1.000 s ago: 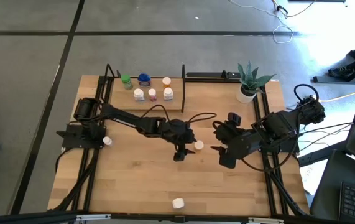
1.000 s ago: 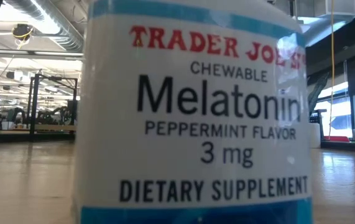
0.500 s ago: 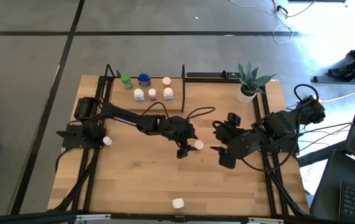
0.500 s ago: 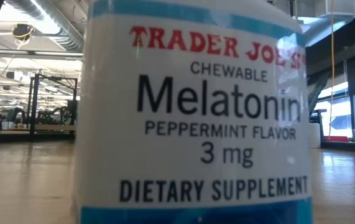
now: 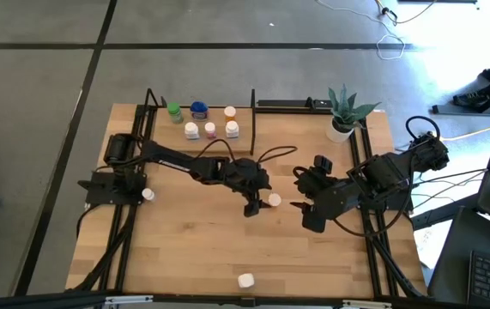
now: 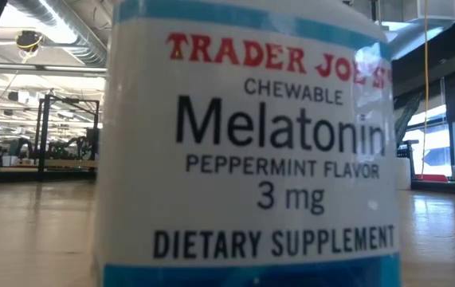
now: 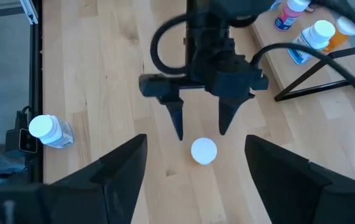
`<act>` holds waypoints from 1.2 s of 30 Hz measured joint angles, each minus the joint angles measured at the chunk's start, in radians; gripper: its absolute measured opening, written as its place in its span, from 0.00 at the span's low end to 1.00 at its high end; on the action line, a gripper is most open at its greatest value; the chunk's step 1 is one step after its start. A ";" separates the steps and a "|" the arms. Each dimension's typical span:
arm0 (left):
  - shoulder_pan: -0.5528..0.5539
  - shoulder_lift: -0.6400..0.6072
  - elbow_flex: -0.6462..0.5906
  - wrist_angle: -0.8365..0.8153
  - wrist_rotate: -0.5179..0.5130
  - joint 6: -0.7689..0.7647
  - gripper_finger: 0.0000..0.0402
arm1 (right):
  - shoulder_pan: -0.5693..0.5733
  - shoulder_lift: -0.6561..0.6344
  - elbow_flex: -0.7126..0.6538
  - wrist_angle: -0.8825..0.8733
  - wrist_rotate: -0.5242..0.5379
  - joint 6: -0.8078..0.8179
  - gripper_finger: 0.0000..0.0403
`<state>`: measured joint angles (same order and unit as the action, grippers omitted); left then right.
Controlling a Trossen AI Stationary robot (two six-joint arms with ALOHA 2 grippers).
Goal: Pick and place medicine bottles onto shelf by color
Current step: Put the orange pill bottle on the shelf
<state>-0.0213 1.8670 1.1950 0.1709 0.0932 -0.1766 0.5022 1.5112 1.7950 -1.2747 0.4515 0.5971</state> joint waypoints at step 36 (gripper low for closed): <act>0.005 0.170 0.000 0.120 -0.050 0.003 0.88 | 0.000 0.000 0.000 0.020 0.000 0.001 0.68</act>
<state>-0.0166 2.0366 1.1954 0.2911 0.0429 -0.1738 0.5026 1.5116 1.7947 -1.2548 0.4511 0.5978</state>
